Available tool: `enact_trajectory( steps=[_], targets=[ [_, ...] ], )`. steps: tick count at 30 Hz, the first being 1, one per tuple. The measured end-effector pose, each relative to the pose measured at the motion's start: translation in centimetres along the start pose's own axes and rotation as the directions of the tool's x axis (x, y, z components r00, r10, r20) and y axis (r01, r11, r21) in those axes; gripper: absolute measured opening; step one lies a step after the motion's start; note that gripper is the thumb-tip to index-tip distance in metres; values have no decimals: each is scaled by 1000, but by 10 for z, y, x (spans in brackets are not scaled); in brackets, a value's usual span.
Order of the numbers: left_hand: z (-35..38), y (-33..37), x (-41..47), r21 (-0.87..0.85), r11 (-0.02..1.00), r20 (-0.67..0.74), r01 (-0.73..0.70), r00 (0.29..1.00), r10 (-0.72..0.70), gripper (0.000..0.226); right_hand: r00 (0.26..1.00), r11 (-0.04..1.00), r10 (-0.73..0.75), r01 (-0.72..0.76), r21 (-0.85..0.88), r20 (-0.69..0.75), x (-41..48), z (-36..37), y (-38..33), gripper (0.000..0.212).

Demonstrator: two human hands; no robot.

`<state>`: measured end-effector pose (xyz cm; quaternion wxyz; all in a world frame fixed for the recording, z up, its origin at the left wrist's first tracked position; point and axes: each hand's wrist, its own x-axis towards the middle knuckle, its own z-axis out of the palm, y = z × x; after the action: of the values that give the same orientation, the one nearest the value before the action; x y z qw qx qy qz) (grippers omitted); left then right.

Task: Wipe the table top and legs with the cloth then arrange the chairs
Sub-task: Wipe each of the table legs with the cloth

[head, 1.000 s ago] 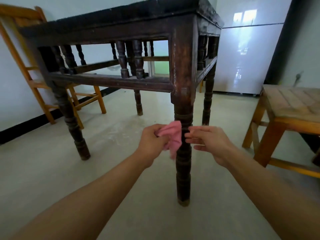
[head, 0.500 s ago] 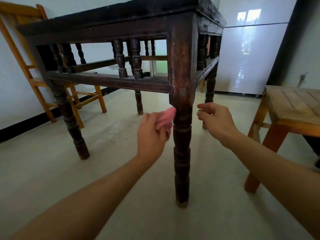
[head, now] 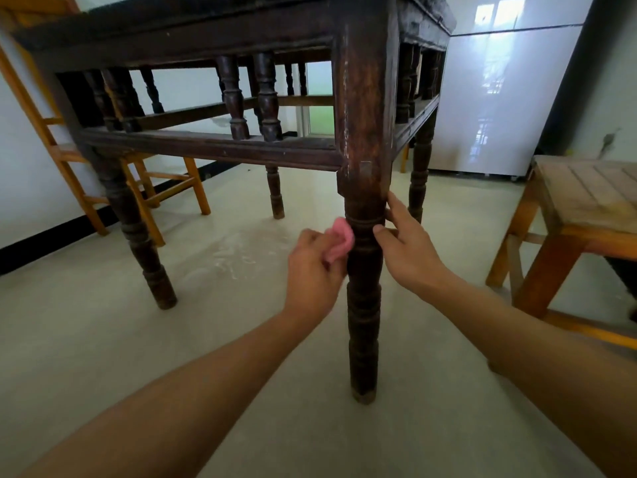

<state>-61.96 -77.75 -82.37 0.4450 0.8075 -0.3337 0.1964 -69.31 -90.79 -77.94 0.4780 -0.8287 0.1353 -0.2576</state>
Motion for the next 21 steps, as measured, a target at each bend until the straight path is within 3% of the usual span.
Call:
enact_trajectory(
  steps=[2, 4, 5, 7, 9, 10, 12, 14, 15, 16, 19, 21],
  targets=[
    [20, -3, -41, -22, 973, 360, -229, 906, 222, 16, 1000, 1000, 13, -13, 19, 14, 1, -2, 2, 61],
    [24, -11, -67, -47, 885, 510, -464, 750, 421, 20, 998, 998, 43, -45, 41, 49, 4, -9, 4, 63],
    [23, -19, -62, -61, 888, 501, -456, 755, 422, 20, 996, 997, 52, -55, 45, 70, 6, -12, 5, 63],
    [12, -25, -30, -34, 981, 244, -189, 951, 191, 21, 994, 997, 52, -56, 47, 94, 8, -15, 6, 64],
    [7, -25, -5, -1, 1000, -15, 25, 1000, -25, 22, 995, 997, 52, -56, 43, 89, 7, -13, 6, 64],
    [11, -26, -4, 13, 998, -4, 69, 998, -69, 21, 995, 998, 51, -55, 39, 85, 6, -10, 6, 64],
    [22, -28, -21, 34, 997, 245, -73, 967, 62, 19, 996, 998, 52, -54, 30, 70, 4, -6, 6, 66],
    [25, -40, -48, 17, 948, 517, -318, 814, 264, 15, 996, 998, 65, -67, 22, 68, 5, -6, 7, 69],
    [23, -50, -51, 46, 895, 576, -443, 744, 338, 14, 995, 997, 73, -75, 22, 73, 5, -7, 7, 70],
    [20, -57, -48, 97, 887, 561, -452, 761, 327, 15, 994, 996, 80, -82, 26, 77, 6, -7, 7, 71],
    [20, -65, -31, 154, 985, 250, -77, 968, 37, 12, 995, 997, 78, -80, 22, 65, 6, -6, 5, 72],
    [26, -51, -30, 174, 971, 248, -161, 962, 115, 18, 996, 998, 68, -69, 9, 49, 4, -3, 5, 74]
  ],
)
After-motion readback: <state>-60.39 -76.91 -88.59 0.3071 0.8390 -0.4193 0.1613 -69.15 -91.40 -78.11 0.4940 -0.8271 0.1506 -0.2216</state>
